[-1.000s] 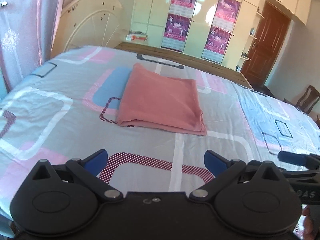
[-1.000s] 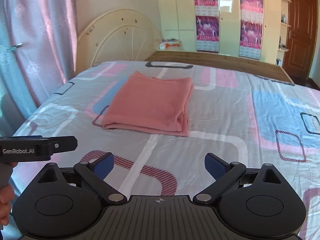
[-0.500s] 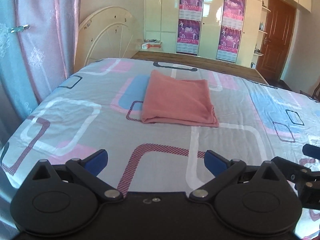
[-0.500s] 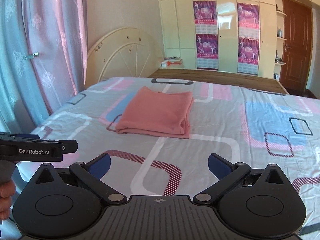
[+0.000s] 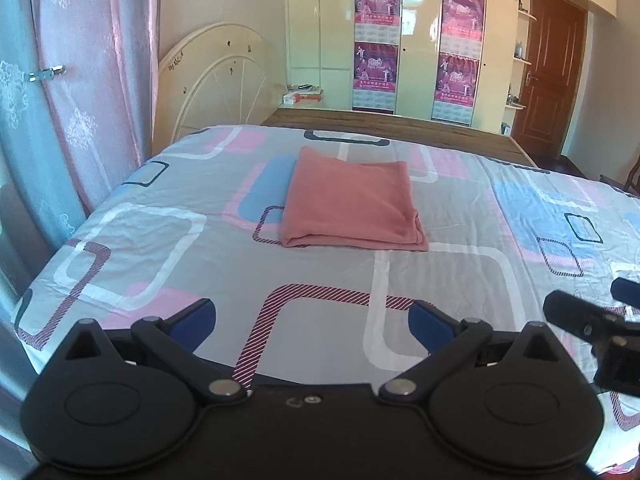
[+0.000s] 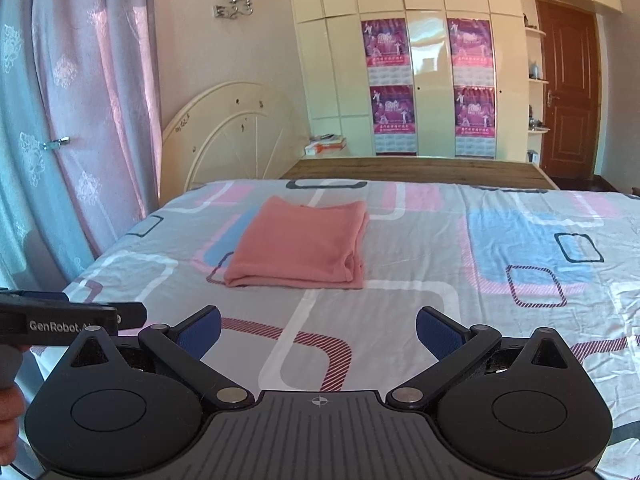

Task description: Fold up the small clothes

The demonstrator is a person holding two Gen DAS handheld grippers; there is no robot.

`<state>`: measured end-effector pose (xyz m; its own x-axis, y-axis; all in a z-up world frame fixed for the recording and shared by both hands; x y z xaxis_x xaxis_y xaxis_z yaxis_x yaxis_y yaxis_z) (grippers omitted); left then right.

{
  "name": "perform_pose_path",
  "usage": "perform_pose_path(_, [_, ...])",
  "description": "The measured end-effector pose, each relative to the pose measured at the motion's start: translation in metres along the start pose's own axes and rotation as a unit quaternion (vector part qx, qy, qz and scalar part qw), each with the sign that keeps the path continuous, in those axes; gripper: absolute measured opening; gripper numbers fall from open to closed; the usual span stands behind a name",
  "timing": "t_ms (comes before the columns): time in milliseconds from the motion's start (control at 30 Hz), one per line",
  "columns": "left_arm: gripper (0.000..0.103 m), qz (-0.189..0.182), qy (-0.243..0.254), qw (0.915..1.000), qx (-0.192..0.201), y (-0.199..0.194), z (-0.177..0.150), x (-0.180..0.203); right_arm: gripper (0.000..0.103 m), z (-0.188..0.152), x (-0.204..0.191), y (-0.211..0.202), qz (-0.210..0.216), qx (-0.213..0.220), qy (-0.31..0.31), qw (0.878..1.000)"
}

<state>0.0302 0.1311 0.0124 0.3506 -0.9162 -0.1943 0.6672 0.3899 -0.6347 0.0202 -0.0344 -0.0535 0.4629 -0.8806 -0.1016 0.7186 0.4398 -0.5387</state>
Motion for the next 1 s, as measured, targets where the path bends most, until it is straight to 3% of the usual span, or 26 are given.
perform_pose_path(1000, [0.102, 0.002, 0.006, 1.0000, 0.000, 0.001, 0.005, 0.001, 0.102, 0.002, 0.001, 0.001, 0.005, 0.008, 0.016, 1.000])
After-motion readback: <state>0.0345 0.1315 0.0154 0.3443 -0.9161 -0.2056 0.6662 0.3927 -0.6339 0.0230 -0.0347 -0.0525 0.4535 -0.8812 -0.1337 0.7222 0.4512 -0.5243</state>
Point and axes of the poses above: each gripper's, at about its wrist camera, not at the fingertips, and y roughly the way its jaws point, x to its right, z to its top, the point moved 7 cm from there along y, roughly the way its jaws point, and after that the axes turned 13 degrees about z, right-handed, at the moved point
